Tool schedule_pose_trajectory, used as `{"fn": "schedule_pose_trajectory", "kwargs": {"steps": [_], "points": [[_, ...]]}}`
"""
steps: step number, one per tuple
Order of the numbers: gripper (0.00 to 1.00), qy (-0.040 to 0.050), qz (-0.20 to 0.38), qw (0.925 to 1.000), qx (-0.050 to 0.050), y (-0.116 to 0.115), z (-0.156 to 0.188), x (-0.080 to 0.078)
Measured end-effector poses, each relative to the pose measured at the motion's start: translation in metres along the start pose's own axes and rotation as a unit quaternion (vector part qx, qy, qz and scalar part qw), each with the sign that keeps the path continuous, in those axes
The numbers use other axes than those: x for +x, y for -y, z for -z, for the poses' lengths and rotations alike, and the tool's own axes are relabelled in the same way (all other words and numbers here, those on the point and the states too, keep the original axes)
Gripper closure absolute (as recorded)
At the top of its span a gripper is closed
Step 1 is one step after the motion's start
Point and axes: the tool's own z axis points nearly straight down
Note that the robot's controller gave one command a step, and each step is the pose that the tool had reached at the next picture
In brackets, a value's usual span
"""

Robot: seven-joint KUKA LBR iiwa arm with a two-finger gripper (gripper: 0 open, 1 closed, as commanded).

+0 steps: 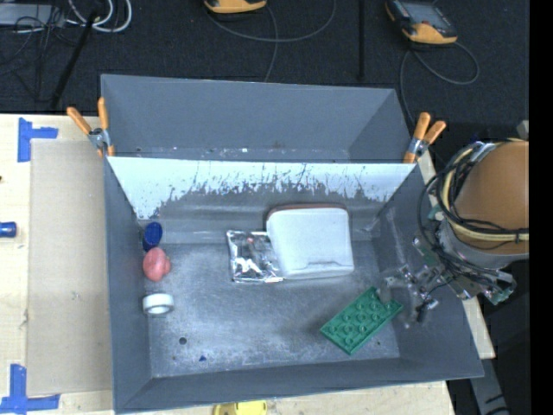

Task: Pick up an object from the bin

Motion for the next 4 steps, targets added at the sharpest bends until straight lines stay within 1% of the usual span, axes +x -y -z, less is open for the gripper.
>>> {"fn": "schedule_pose_trajectory", "kwargs": {"steps": [1, 2, 3, 4], "points": [[1.00, -0.0045, 0.066, 0.9978, -0.005, 0.018, -0.096, 0.018], [1.00, -0.0005, 0.080, 0.9968, -0.001, 0.038, -0.060, -0.030], [1.00, -0.0020, 0.234, 0.9722, -0.006, 0.023, -0.124, 0.019], [1.00, -0.0013, 0.342, 0.9397, -0.003, 0.006, -0.095, 0.001]]}}
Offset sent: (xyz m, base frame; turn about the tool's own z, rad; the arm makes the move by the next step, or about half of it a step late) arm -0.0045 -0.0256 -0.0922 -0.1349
